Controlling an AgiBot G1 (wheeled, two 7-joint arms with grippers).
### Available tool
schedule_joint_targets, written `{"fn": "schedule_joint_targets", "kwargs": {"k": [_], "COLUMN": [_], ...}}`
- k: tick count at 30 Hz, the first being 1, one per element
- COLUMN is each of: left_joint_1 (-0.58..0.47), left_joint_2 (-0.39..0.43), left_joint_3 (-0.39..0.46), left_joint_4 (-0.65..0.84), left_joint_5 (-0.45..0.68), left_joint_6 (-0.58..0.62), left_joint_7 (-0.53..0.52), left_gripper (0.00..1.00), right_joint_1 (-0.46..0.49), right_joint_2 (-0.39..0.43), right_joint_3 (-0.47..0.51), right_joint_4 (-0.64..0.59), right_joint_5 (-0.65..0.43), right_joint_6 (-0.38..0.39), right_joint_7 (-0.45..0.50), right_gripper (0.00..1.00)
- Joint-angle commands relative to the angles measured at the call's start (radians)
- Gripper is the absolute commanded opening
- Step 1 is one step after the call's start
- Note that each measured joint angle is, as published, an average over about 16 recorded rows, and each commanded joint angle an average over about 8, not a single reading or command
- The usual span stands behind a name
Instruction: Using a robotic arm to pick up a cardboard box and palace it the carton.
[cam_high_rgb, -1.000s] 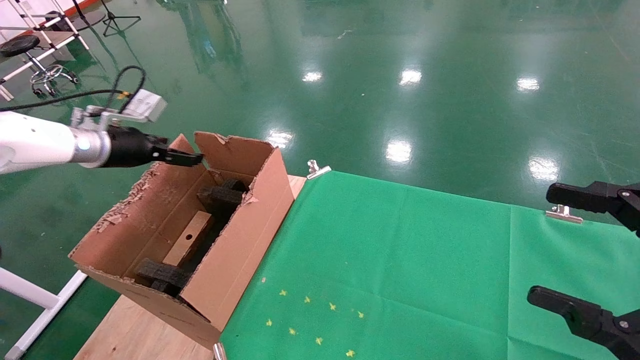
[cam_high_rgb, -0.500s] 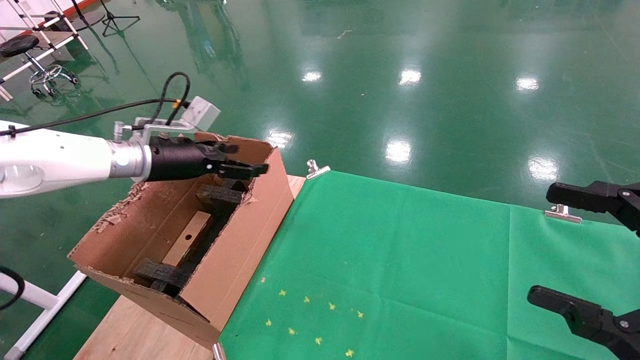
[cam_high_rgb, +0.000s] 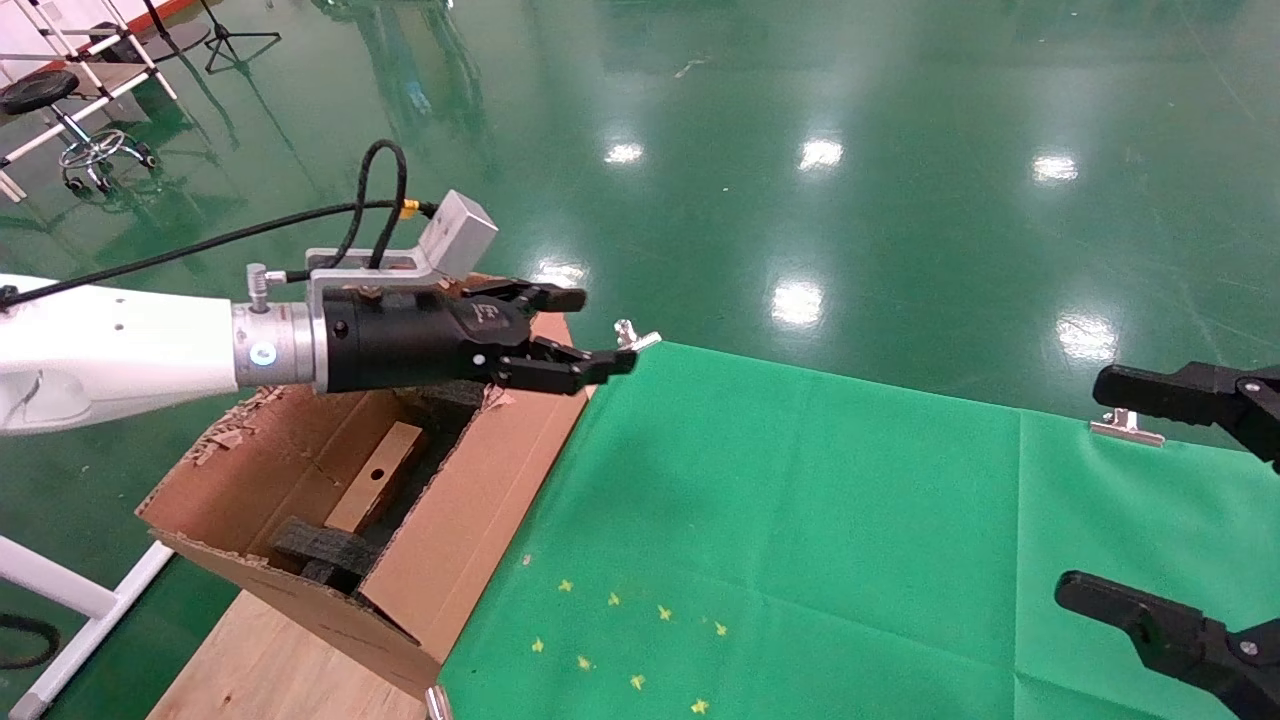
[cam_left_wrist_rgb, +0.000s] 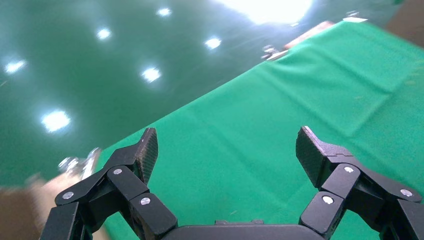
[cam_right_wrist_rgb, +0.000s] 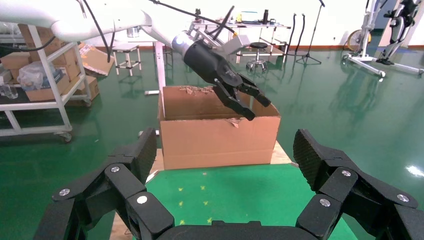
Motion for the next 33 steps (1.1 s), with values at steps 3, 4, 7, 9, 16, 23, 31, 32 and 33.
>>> {"fn": "schedule_joint_targets", "kwargs": {"k": [3,4,7,9,16,23,31,32,33], "left_joint_1": [0.047,0.059,0.095,0.118,0.202,0.282,0.332,0.335,0.335], "left_joint_2": [-0.009,-0.012,-0.019,-0.023,-0.039,-0.055,-0.065,-0.066,-0.066], "left_joint_3": [-0.047,-0.059,-0.093,-0.117,-0.199,-0.278,-0.327,-0.330,-0.330], "left_joint_4": [-0.068,-0.085,-0.136,-0.169,-0.289,-0.404,-0.475,-0.479,-0.478], "left_joint_5": [-0.055,-0.069,-0.110,-0.137,-0.233,-0.327,-0.385,-0.389,-0.388], "left_joint_6": [0.042,0.052,0.083,0.104,0.177,0.248,0.291,0.294,0.294], "left_joint_7": [0.024,0.030,0.048,0.060,0.101,0.142,0.163,0.165,0.164], "left_gripper": [1.00,1.00,1.00,1.00,1.00,1.00,1.00,1.00,1.00], "right_joint_1": [0.000,0.000,0.000,0.000,0.000,0.000,0.000,0.000,0.000], "right_joint_2": [0.000,0.000,0.000,0.000,0.000,0.000,0.000,0.000,0.000], "right_joint_3": [0.000,0.000,0.000,0.000,0.000,0.000,0.000,0.000,0.000], "right_joint_4": [0.000,0.000,0.000,0.000,0.000,0.000,0.000,0.000,0.000], "right_joint_5": [0.000,0.000,0.000,0.000,0.000,0.000,0.000,0.000,0.000], "right_joint_6": [0.000,0.000,0.000,0.000,0.000,0.000,0.000,0.000,0.000], "right_joint_7": [0.000,0.000,0.000,0.000,0.000,0.000,0.000,0.000,0.000], "right_gripper": [1.00,1.00,1.00,1.00,1.00,1.00,1.00,1.00,1.00]}}
